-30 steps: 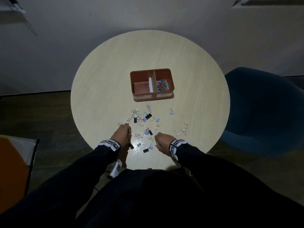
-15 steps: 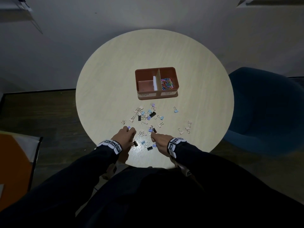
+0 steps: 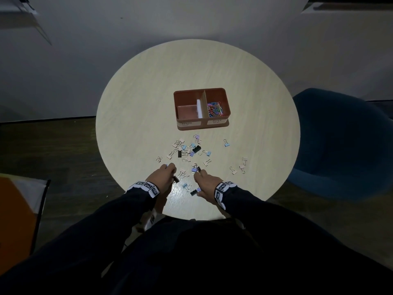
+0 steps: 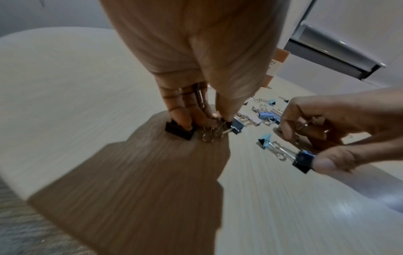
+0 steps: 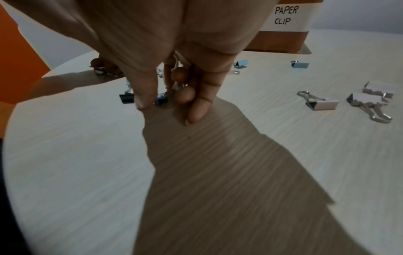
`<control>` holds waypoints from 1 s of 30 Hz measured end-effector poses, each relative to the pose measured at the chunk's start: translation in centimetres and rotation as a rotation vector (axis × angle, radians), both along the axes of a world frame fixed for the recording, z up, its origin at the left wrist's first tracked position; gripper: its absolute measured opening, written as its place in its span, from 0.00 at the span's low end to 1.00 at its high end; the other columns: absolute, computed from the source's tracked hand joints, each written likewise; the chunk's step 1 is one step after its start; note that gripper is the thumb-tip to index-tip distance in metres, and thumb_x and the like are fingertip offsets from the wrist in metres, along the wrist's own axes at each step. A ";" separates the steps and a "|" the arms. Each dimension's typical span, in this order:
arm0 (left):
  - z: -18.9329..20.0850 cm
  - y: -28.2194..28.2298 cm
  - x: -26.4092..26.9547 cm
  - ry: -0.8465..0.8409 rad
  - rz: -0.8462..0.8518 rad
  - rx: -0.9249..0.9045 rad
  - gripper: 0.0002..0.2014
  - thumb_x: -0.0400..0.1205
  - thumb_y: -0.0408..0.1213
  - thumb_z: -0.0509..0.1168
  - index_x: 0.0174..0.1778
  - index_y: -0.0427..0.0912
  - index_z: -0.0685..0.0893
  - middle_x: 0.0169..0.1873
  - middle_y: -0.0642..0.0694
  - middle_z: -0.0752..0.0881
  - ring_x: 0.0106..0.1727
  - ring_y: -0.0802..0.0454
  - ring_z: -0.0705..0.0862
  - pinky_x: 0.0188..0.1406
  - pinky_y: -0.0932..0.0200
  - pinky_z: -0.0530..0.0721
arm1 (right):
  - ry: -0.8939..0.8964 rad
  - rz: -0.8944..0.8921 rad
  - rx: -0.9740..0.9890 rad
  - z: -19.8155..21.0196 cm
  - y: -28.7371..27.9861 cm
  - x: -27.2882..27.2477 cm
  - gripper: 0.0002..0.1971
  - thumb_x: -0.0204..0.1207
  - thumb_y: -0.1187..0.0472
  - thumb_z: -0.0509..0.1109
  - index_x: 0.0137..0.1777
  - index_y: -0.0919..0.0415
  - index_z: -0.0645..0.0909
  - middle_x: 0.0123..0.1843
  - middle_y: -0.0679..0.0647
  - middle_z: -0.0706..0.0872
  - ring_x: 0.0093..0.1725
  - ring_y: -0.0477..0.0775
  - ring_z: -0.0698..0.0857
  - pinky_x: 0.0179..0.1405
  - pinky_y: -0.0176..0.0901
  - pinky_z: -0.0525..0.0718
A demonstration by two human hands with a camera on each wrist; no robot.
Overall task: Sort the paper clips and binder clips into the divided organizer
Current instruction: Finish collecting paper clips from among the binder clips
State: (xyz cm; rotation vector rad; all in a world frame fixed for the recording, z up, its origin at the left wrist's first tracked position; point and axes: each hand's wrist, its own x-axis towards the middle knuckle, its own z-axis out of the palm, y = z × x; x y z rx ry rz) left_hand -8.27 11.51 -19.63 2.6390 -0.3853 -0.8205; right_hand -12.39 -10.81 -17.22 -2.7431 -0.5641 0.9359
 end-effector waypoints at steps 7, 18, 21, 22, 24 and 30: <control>0.0 -1.3 -0.8 -0.069 -0.038 0.108 0.21 0.78 0.52 0.68 0.59 0.47 0.69 0.51 0.45 0.75 0.48 0.43 0.81 0.36 0.55 0.75 | -0.008 0.031 -0.062 -1.0 0.6 0.3 0.21 0.77 0.70 0.68 0.66 0.62 0.65 0.62 0.64 0.73 0.36 0.64 0.81 0.30 0.48 0.75; 1.1 -2.0 0.7 0.004 -0.048 0.134 0.20 0.74 0.51 0.69 0.55 0.49 0.70 0.46 0.46 0.79 0.41 0.45 0.80 0.35 0.56 0.75 | -0.009 -0.184 0.058 2.1 0.5 1.7 0.15 0.88 0.58 0.56 0.69 0.66 0.66 0.65 0.63 0.72 0.42 0.63 0.76 0.39 0.47 0.69; 1.4 -2.6 0.4 -0.026 -0.002 0.136 0.17 0.75 0.52 0.65 0.51 0.47 0.70 0.39 0.49 0.78 0.38 0.46 0.79 0.34 0.57 0.74 | -0.022 -0.215 0.044 2.9 0.3 2.0 0.14 0.88 0.58 0.55 0.67 0.66 0.66 0.63 0.64 0.73 0.41 0.64 0.76 0.39 0.48 0.70; 1.6 -2.7 0.3 -0.032 0.021 0.132 0.17 0.74 0.53 0.64 0.50 0.47 0.70 0.36 0.50 0.77 0.37 0.46 0.79 0.34 0.57 0.74 | -0.008 -0.220 0.022 3.1 0.2 2.2 0.12 0.87 0.60 0.56 0.66 0.65 0.66 0.61 0.64 0.75 0.40 0.62 0.75 0.39 0.49 0.71; 1.7 -2.9 0.4 -0.038 0.057 0.120 0.18 0.72 0.55 0.64 0.49 0.47 0.71 0.36 0.50 0.79 0.37 0.46 0.81 0.33 0.57 0.75 | 0.026 -0.239 -0.016 3.4 0.0 2.6 0.13 0.83 0.67 0.60 0.64 0.65 0.66 0.58 0.64 0.76 0.40 0.61 0.74 0.39 0.49 0.71; 4.3 -3.9 2.1 -0.105 0.182 -0.003 0.16 0.73 0.52 0.64 0.48 0.48 0.69 0.38 0.52 0.80 0.39 0.47 0.80 0.34 0.56 0.75 | 0.053 -0.280 0.066 4.6 -1.4 4.3 0.16 0.73 0.77 0.62 0.59 0.62 0.71 0.55 0.60 0.77 0.43 0.61 0.78 0.43 0.47 0.74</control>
